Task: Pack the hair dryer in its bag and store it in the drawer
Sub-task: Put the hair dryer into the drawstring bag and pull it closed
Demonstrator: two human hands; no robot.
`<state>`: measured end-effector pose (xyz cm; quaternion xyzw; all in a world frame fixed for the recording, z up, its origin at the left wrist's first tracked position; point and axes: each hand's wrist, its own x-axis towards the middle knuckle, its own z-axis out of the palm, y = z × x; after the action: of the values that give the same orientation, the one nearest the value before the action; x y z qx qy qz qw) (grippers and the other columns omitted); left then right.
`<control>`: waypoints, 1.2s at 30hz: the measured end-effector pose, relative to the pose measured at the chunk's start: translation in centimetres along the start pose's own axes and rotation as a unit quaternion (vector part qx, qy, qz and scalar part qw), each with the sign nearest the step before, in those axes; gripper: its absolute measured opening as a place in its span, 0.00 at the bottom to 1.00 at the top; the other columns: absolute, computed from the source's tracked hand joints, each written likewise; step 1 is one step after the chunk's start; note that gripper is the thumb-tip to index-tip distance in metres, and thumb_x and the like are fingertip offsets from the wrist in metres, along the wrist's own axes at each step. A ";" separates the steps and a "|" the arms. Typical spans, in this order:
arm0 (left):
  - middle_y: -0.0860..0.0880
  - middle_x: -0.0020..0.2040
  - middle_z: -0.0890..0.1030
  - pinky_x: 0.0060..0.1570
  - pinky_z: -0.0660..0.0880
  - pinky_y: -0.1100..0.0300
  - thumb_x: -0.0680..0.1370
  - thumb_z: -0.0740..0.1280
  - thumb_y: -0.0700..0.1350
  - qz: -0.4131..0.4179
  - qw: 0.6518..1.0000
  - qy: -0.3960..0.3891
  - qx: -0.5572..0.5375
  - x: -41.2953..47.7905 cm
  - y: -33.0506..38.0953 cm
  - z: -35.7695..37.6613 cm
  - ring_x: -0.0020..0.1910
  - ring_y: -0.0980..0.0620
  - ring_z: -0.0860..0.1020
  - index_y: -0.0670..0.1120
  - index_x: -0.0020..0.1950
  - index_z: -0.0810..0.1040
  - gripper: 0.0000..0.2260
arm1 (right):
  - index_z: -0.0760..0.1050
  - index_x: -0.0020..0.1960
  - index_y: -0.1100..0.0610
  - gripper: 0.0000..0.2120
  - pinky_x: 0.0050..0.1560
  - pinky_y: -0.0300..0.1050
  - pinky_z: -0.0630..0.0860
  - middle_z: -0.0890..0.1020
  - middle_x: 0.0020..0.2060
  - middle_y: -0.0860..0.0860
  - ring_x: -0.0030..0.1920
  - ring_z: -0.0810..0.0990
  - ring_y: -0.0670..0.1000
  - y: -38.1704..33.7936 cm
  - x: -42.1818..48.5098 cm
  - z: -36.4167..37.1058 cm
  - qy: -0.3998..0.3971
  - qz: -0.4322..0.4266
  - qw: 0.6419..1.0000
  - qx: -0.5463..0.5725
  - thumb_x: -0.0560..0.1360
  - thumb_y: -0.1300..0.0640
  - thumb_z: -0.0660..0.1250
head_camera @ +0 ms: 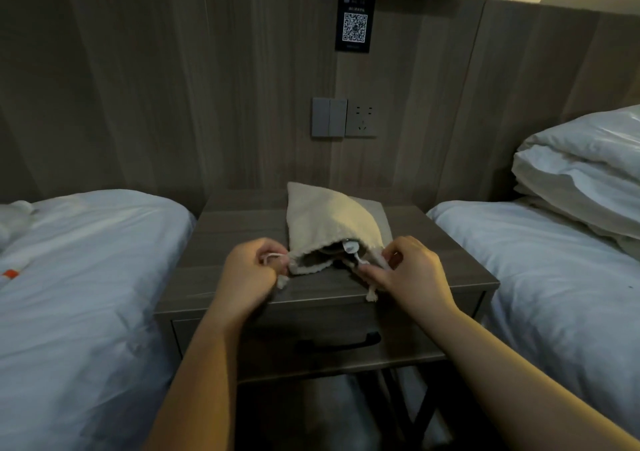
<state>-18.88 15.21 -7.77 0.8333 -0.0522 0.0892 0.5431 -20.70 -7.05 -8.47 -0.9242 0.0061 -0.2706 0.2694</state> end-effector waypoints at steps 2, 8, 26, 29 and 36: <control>0.51 0.42 0.79 0.43 0.74 0.56 0.76 0.66 0.44 0.021 0.994 0.021 0.102 0.1 -0.3 -0.1 0.42 0.53 0.77 0.50 0.44 0.78 0.03 | 0.74 0.49 0.55 0.20 0.40 0.33 0.69 0.74 0.46 0.46 0.45 0.75 0.45 -0.3 -0.2 0.6 0.005 -0.026 0.999 0.029 0.65 0.46 0.75; 0.53 0.52 0.76 0.49 0.75 0.54 0.73 0.67 0.52 0.108 0.970 0.070 0.207 0.4 0.0 2.1 0.50 0.52 0.76 0.52 0.55 0.74 0.12 | 0.66 0.67 0.55 0.39 0.62 0.44 0.67 0.72 0.62 0.50 0.65 0.67 0.51 1.4 -0.5 0.8 -0.043 0.048 0.998 0.023 0.63 0.40 0.74; 0.50 0.31 0.81 0.28 0.73 0.68 0.75 0.69 0.45 -0.030 0.998 0.026 -0.056 3.1 6.7 1.9 0.30 0.55 0.78 0.46 0.39 0.81 0.06 | 0.71 0.29 0.58 0.11 0.30 0.40 0.70 0.75 0.25 0.53 0.28 0.75 0.48 0.2 4.2 -5.1 -0.049 0.151 0.969 0.188 0.70 0.59 0.64; 0.46 0.26 0.79 0.31 0.72 0.60 0.74 0.71 0.44 -0.058 0.992 0.031 -0.111 4.5 8.5 1.9 0.26 0.50 0.75 0.40 0.36 0.81 0.09 | 0.70 0.31 0.57 0.10 0.34 0.43 0.78 0.78 0.23 0.54 0.28 0.82 0.52 -1.7 6.4 -6.8 -0.065 0.147 0.957 0.241 0.71 0.59 0.64; 0.50 0.15 0.70 0.15 0.63 0.71 0.77 0.66 0.38 -0.102 0.952 0.028 -0.288 8.4 14.5 -0.6 0.14 0.59 0.66 0.40 0.34 0.75 0.11 | 0.73 0.34 0.62 0.10 0.27 0.41 0.74 0.78 0.27 0.57 0.23 0.74 0.52 -4.5 11.6 -12.1 -0.067 0.175 0.933 0.307 0.72 0.60 0.58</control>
<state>-13.43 9.99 7.22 0.6397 0.0253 0.0379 0.7673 -17.46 -11.03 8.12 -0.7968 0.0664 -0.1457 0.5826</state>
